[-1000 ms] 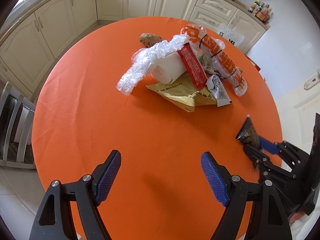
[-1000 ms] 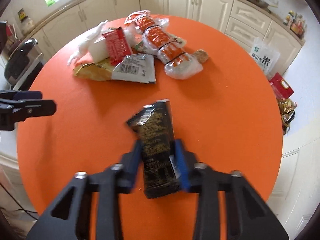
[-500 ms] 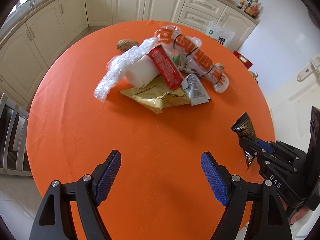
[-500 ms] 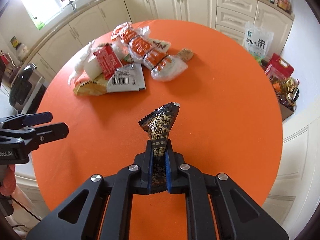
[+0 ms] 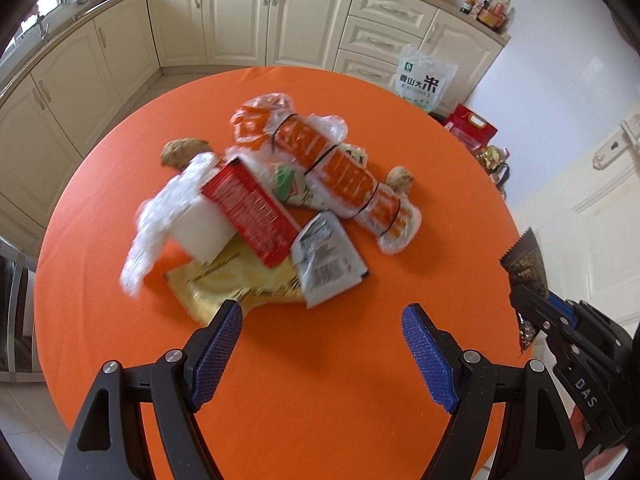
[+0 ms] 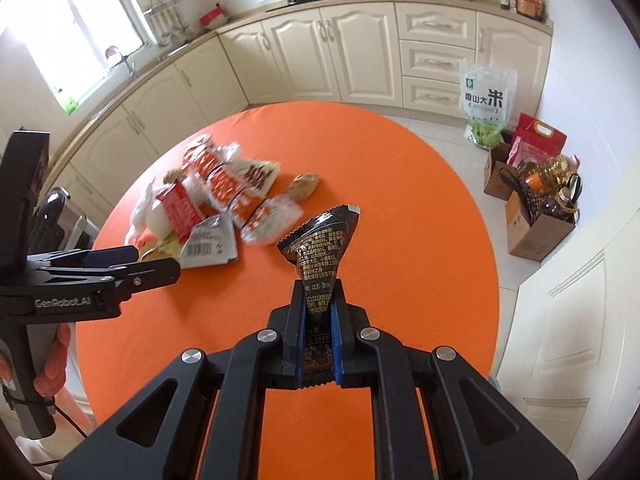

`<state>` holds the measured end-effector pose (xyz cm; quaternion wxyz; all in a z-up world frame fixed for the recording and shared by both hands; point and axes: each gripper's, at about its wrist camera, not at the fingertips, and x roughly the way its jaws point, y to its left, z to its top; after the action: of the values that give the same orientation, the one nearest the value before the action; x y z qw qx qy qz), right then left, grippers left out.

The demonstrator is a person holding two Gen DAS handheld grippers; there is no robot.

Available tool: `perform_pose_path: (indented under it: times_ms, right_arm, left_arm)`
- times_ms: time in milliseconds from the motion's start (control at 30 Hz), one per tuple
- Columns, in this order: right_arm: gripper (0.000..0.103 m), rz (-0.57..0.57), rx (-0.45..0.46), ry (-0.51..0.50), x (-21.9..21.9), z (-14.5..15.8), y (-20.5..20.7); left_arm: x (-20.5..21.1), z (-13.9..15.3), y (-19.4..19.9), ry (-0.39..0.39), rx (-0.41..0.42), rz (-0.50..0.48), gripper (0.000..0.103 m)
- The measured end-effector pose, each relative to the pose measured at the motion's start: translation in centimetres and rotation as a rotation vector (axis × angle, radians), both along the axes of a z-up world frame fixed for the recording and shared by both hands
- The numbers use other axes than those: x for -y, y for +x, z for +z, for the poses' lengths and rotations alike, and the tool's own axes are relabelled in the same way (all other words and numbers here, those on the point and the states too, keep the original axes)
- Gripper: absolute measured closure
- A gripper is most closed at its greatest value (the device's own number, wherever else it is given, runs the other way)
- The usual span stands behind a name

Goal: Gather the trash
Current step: 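Grasp the white-and-grey packet with the left tool while right holds black wrapper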

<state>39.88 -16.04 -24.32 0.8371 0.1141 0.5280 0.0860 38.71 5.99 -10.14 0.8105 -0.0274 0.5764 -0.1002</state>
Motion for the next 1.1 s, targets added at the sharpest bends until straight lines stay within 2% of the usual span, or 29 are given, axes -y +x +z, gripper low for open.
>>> perform_pose_path:
  times_ms: [100, 233, 333, 433, 500, 600, 867, 1100]
  right_arm:
    - [0.093, -0.045, 0.012, 0.011, 1.5, -0.5, 0.7]
    - [0.093, -0.050, 0.032, 0.040, 2.8, -1.0, 1.3]
    - [0.093, -0.046, 0.037, 0.063, 3.6, -1.4, 2.0]
    - [0.093, -0.037, 0.042, 0.071, 3.9, -1.9, 2.5]
    - [0.093, -0.032, 0.038, 0.078, 4.0, -2.2, 2.7]
    - [0.093, -0.026, 0.032, 0.087, 4.0, -2.3, 2.9]
    - [0.093, -0.035, 0.017, 0.094, 4.1, -2.3, 2.5]
    - [0.093, -0.056, 0.028, 0.074, 3.9, -0.5, 0.8]
  left_arm:
    - [1.4, -1.3, 2.3, 0.014, -0.026, 0.011, 0.025]
    - [2.7, -3.4, 4.6, 0.044, -0.065, 0.017, 0.027]
    - [3.5, -4.5, 5.6, 0.072, -0.061, 0.014, 0.034]
    - [4.3, -4.9, 5.9, 0.107, -0.037, -0.009, 0.048]
    - [4.7, -5.1, 5.9, 0.158, -0.015, 0.007, 0.070]
    - [4.7, -5.1, 6.0, 0.145, 0.004, 0.017, 0.077]
    - [4.8, -4.3, 4.9, 0.137, 0.030, 0.015, 0.083]
    - [4.0, -2.6, 3.3, 0.099, 0.062, -0.002, 0.084]
